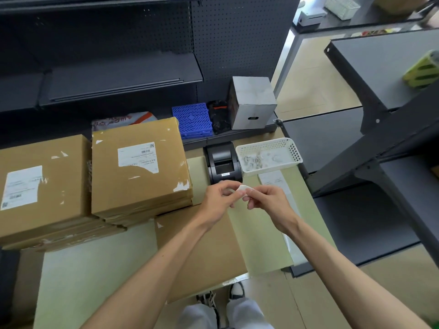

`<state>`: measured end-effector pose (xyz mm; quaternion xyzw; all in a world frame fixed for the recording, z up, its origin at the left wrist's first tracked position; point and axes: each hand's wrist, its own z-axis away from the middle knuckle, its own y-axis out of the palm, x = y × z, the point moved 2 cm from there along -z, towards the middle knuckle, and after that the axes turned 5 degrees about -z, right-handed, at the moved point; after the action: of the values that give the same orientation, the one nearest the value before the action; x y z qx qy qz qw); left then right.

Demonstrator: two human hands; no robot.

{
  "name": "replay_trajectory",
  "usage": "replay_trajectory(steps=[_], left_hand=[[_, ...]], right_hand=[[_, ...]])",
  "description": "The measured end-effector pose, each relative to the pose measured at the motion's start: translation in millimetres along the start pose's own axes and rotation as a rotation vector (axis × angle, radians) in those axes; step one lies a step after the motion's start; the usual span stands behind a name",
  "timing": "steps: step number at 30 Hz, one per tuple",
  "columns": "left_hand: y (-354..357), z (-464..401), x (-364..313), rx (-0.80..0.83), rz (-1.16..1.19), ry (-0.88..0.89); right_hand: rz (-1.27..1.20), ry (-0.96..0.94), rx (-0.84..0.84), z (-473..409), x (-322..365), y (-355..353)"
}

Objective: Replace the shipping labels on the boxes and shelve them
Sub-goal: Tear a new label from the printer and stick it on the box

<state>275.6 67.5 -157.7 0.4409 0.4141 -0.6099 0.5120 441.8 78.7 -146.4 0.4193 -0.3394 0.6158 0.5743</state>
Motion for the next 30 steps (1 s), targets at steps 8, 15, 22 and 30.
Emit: replay_trajectory(steps=[8, 15, 22, 30], left_hand=[[36, -47, 0, -0.097, 0.026, -0.094], [82, -113, 4, -0.210, -0.032, -0.181], [105, -185, 20, -0.252, -0.491, -0.068], [113, -215, 32, -0.240, -0.703, -0.144]], right_hand=[[0.089, -0.146, -0.125, -33, 3, -37], [0.301, -0.176, -0.044, -92, -2, -93], [0.650, -0.252, -0.096, -172, -15, -129], [0.930, -0.219, -0.138, -238, -22, -147]])
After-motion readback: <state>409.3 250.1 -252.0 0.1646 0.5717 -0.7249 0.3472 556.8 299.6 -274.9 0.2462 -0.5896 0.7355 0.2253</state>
